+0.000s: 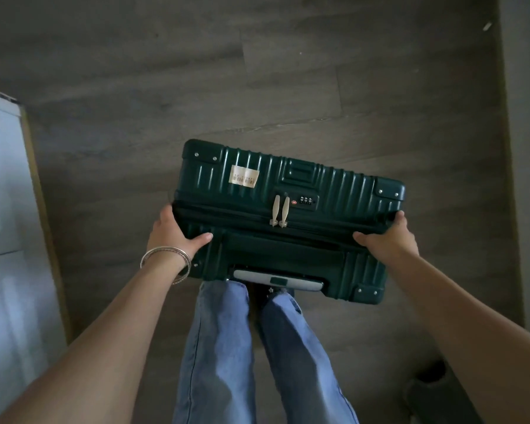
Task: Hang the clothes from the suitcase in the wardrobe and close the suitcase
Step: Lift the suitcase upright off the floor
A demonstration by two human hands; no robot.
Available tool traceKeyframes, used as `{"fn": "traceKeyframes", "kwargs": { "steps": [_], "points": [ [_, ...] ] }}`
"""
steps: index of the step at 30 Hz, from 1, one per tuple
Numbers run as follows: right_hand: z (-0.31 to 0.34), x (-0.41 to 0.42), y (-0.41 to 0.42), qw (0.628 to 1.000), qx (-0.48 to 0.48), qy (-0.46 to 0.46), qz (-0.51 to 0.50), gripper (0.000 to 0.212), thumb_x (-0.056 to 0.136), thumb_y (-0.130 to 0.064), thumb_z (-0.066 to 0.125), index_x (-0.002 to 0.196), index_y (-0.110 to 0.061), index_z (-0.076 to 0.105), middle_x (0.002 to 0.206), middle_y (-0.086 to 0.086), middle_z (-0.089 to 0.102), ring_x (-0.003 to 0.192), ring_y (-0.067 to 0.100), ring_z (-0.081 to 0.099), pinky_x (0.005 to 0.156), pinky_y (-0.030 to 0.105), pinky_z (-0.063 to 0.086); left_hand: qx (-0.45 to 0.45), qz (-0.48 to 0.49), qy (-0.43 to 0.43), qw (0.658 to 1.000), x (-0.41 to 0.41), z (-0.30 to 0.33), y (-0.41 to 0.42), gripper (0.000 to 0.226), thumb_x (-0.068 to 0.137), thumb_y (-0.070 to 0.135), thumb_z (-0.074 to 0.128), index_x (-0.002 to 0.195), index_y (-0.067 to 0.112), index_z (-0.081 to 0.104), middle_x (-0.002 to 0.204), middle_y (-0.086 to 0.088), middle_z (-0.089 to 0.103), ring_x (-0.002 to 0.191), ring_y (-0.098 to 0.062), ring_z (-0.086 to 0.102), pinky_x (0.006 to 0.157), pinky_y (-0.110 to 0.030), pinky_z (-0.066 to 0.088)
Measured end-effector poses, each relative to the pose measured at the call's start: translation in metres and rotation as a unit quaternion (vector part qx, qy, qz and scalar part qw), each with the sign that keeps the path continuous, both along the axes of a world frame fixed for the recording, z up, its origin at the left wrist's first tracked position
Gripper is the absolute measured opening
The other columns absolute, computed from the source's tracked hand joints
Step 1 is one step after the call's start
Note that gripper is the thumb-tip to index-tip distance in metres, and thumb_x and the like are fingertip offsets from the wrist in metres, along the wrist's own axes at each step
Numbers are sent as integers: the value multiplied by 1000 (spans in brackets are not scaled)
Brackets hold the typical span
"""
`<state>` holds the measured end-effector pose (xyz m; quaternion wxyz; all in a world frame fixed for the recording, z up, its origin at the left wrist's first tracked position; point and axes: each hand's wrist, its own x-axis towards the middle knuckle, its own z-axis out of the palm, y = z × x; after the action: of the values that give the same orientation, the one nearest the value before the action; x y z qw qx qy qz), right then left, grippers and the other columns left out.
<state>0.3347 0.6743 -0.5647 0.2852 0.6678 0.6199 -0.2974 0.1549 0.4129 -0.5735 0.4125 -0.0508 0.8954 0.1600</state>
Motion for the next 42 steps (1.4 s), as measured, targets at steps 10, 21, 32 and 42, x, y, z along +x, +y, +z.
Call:
{"fn": "traceKeyframes", "kwargs": {
  "steps": [10,21,32,42],
  "points": [
    [7,-50,-10,967,5,42,252,93,80,-29,71,149,-24,10,141,16,44,122,37,49,101,46,45,14,135,26,990,14,-8,-59,81,74,29,75,137,11,29,137,-15,46,125,-38,45,106,-49,38],
    [-1,-106,-136,884,-6,51,464,93,77,-30,71,149,-26,12,143,14,42,127,39,44,102,44,43,-2,332,14,943,90,0,-206,81,76,29,73,139,9,26,136,-14,48,123,-37,48,102,-45,40],
    [0,-118,-325,763,-37,66,642,85,80,-25,68,148,-23,17,140,16,43,125,37,46,98,44,43,-28,548,-17,836,228,-2,-352,88,78,30,70,145,15,15,139,-17,46,124,-39,47,106,-49,37],
    [5,-75,-448,649,-60,37,757,81,83,-20,66,148,-19,17,139,10,47,121,32,50,98,42,45,-26,686,34,727,352,-16,-419,71,76,27,73,134,6,39,135,-18,50,124,-38,49,106,-47,39]
  ]
}}
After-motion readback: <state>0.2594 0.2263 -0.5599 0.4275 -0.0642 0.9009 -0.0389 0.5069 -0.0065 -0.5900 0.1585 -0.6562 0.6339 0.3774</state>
